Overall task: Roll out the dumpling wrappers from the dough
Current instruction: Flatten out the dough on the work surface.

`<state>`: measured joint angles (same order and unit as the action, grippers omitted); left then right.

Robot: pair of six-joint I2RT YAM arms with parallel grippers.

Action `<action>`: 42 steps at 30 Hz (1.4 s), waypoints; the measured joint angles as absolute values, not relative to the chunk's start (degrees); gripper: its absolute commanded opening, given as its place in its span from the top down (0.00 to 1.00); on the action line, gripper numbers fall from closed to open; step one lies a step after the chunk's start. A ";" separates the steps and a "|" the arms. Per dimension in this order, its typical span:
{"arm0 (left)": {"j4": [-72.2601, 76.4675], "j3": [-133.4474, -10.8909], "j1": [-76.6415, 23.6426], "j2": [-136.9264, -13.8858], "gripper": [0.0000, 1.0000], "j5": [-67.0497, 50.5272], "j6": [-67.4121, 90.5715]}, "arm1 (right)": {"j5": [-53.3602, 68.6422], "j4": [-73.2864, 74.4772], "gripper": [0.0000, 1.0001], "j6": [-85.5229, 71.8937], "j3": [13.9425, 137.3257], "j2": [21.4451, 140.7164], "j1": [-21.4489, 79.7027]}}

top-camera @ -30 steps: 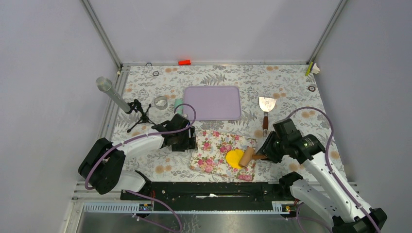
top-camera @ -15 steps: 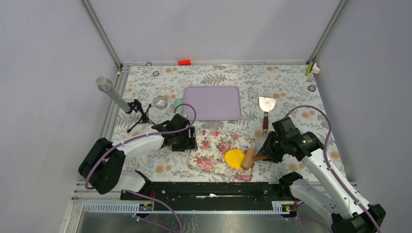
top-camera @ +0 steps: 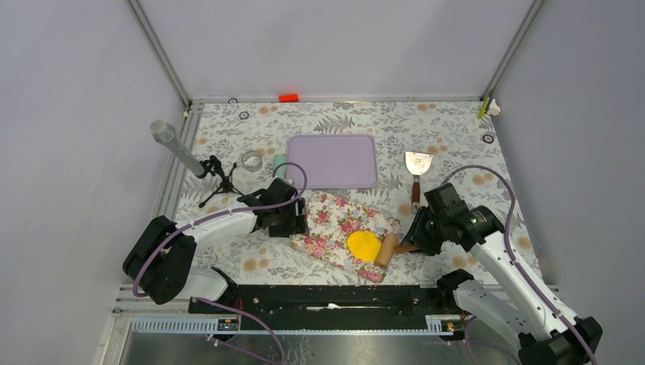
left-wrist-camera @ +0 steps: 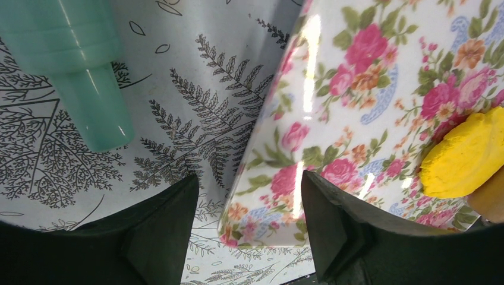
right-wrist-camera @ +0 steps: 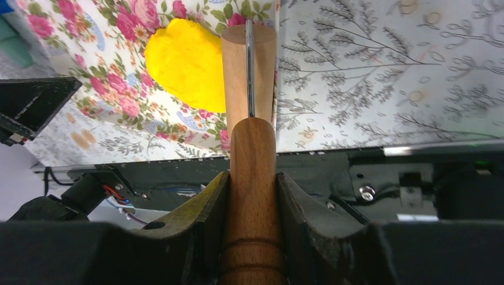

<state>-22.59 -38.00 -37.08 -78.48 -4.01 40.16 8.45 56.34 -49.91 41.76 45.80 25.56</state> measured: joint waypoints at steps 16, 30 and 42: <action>-22.31 -38.13 -37.08 -78.98 0.33 -4.03 40.38 | 8.16 55.18 1.00 -45.28 53.30 56.95 27.44; -21.82 -38.68 -37.08 -79.88 0.34 -4.36 40.56 | 5.58 48.77 1.00 -48.73 44.62 54.04 33.82; -20.78 -38.89 -37.08 -80.51 0.35 -4.73 40.60 | 5.48 50.30 1.00 -49.06 44.86 52.36 34.00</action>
